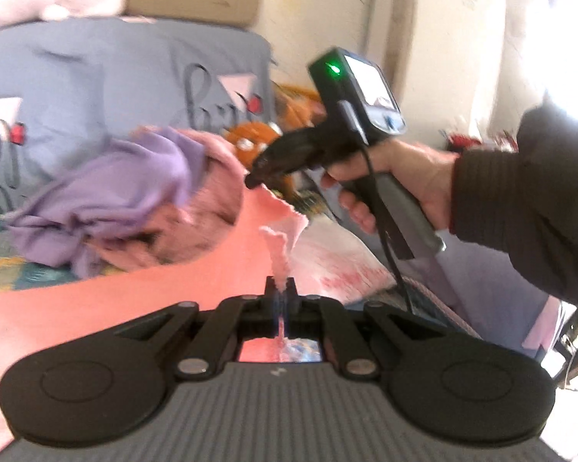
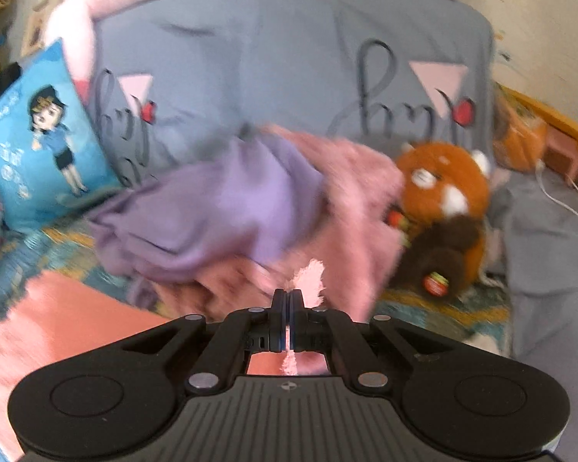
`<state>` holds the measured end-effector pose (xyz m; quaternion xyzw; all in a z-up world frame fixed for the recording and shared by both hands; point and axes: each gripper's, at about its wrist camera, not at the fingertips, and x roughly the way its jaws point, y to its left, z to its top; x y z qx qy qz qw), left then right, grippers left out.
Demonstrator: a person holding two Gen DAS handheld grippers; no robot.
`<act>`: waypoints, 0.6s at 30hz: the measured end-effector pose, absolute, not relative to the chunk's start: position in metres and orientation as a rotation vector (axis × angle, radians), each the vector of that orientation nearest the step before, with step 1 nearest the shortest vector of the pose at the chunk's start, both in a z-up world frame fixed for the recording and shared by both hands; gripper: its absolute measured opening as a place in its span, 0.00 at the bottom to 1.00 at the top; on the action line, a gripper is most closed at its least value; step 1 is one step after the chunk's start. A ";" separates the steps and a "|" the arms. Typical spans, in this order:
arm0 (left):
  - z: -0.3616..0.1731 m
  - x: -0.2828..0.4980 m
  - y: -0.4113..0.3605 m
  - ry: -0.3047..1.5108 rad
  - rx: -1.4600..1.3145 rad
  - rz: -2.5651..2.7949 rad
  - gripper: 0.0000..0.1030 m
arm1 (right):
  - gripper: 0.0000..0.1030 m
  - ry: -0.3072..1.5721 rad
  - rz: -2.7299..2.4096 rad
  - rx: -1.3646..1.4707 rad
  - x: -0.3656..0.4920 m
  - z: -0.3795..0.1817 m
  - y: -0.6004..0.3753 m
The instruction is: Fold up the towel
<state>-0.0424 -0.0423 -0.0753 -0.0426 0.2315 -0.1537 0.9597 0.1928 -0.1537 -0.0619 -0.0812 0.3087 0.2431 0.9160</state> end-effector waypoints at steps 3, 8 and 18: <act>-0.064 -0.051 -0.005 0.456 -0.078 -0.263 0.02 | 0.02 0.619 0.548 -0.131 0.193 -0.053 -0.121; -0.060 -0.077 0.057 0.459 -0.083 -0.166 0.02 | 0.02 0.623 0.619 -0.078 0.197 -0.052 -0.060; -0.076 -0.131 0.151 0.505 -0.219 0.085 0.02 | 0.02 0.682 0.721 -0.093 0.186 -0.069 0.087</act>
